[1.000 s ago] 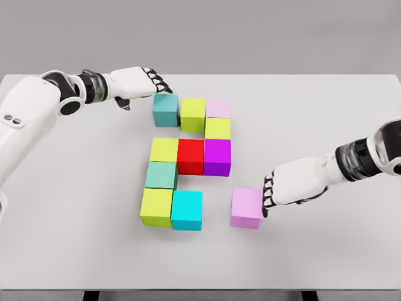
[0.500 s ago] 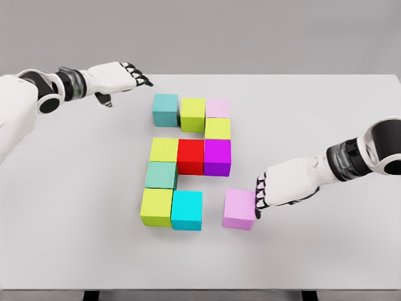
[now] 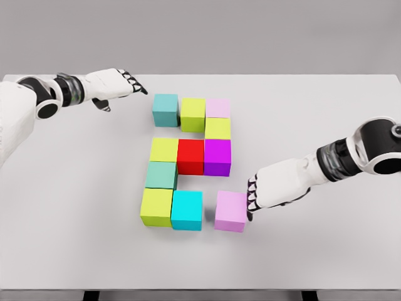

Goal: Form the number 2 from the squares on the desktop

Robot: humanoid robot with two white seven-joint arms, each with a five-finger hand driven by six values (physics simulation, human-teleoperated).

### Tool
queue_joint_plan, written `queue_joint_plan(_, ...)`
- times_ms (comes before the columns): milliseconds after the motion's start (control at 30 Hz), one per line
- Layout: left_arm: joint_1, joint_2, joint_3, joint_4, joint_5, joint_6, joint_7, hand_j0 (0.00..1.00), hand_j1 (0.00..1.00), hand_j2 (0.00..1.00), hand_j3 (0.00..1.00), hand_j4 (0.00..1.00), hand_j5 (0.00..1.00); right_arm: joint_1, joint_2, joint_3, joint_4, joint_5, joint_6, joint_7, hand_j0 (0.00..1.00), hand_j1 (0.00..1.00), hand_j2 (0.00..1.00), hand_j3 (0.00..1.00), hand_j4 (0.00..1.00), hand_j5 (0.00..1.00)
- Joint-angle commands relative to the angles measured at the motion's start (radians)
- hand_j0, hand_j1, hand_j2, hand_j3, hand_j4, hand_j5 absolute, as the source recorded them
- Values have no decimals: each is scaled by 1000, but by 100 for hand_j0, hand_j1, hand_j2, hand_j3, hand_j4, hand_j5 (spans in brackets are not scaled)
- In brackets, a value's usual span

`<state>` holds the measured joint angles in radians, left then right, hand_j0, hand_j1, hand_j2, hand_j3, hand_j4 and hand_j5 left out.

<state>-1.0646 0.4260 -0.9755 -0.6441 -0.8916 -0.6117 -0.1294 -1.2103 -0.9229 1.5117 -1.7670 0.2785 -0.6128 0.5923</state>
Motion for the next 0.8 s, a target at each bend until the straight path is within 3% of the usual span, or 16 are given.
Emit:
queue_joint_plan(0,2,-4,3,0,2,1,-1,92,92,92,92,92,92,0,4,-1,0,-4,2,0,76,76,76,76,76,76)
queue_joint_plan(767,18,-7,-8,-43,2,1,-3,92,92,92,92,92,92,3,18,-7,-2,-48,2,-8,76,76,76,76,76,76)
